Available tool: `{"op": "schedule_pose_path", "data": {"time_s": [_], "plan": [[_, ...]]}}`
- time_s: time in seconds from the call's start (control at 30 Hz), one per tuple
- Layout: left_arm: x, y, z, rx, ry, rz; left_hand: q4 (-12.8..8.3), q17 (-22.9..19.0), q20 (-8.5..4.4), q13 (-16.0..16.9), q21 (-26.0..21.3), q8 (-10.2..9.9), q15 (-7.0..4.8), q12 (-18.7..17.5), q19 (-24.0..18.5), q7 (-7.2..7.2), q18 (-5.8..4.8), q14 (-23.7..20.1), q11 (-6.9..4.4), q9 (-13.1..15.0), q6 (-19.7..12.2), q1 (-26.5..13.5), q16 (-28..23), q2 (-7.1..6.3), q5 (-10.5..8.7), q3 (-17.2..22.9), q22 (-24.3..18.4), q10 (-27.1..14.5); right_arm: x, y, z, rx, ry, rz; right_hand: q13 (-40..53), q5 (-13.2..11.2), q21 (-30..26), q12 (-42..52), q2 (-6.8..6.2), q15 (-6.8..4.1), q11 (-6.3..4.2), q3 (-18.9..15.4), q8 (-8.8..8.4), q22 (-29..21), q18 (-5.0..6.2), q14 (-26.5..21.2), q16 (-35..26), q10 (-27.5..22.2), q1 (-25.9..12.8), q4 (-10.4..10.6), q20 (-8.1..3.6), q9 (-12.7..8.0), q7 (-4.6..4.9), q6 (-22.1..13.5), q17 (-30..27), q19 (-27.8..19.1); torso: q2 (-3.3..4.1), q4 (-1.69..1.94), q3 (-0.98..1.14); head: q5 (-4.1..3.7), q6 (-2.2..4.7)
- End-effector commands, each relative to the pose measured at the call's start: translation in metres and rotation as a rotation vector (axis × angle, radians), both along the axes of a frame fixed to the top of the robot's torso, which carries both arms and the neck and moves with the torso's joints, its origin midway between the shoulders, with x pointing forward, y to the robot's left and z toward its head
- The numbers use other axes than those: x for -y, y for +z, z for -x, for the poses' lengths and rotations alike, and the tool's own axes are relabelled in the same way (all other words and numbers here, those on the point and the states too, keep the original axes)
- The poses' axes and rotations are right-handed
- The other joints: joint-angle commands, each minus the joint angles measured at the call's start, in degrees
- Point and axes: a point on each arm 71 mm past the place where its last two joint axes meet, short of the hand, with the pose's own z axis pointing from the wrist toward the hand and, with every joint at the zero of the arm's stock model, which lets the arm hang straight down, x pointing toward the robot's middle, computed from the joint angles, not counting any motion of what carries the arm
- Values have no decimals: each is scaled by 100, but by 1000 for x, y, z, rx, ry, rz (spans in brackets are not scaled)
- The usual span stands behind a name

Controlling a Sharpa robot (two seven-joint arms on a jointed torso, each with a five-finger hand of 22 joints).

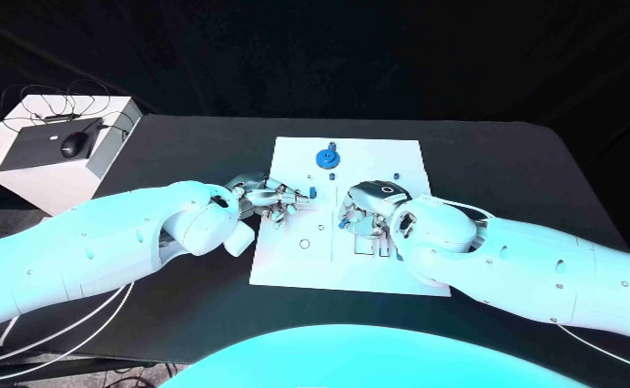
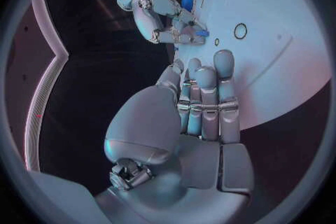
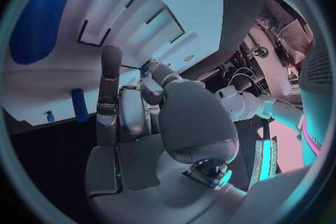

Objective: Assemble the parts on the task board

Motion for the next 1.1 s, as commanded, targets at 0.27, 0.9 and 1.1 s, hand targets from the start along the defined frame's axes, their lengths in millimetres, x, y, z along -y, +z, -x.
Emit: {"op": "schedule_pose_path", "data": {"time_s": [0.27, 0.9, 1.1], "plan": [[2, 0, 1, 4, -21, 7, -16, -7, -8, -11, -29, -8, 7, -28, -25, 9, 61, -27, 16, -5, 19, 23, -22, 45, 28, 50, -5, -43, 2, -5, -1, -21, 3, 59, 13, -52, -48, -32, 33, -36, -27, -42, -8, -30, 7, -10, -16, 7, -95, 120, -26, 0, 53, 8, 10, 103, -2, 3, 0, 3, 0], [4, 11, -5, 206, -62, -35, -46, -404, 154, -708, -592, 4, 177, -879, -416, 8, -38, -579, 172, -6, -146, 76, -474, -60, 7, 7, -419, -301, 6, 8, -6, 68, -15, -189, 86, -711, -121, -51, 493, -100, -110, 596, 9, -105, -82, -1, -20, 73, -265, 327, -93, 43, -94, 278, 77, 163, -1, 7, -1, -2, 0], [5, 20, -7, 360, -84, -47, -100, -652, 208, -1062, -861, 20, 239, -1175, -482, 18, -68, -738, 239, -6, -186, 207, -609, -169, -20, -70, -669, -315, 14, 10, -13, 21, -53, -303, 135, -718, -132, -45, 547, -98, -103, 536, 12, -109, -85, 1, -14, 75, -243, 288, -94, 40, -82, 264, 104, 161, -2, 7, -3, -1, 0]]}}
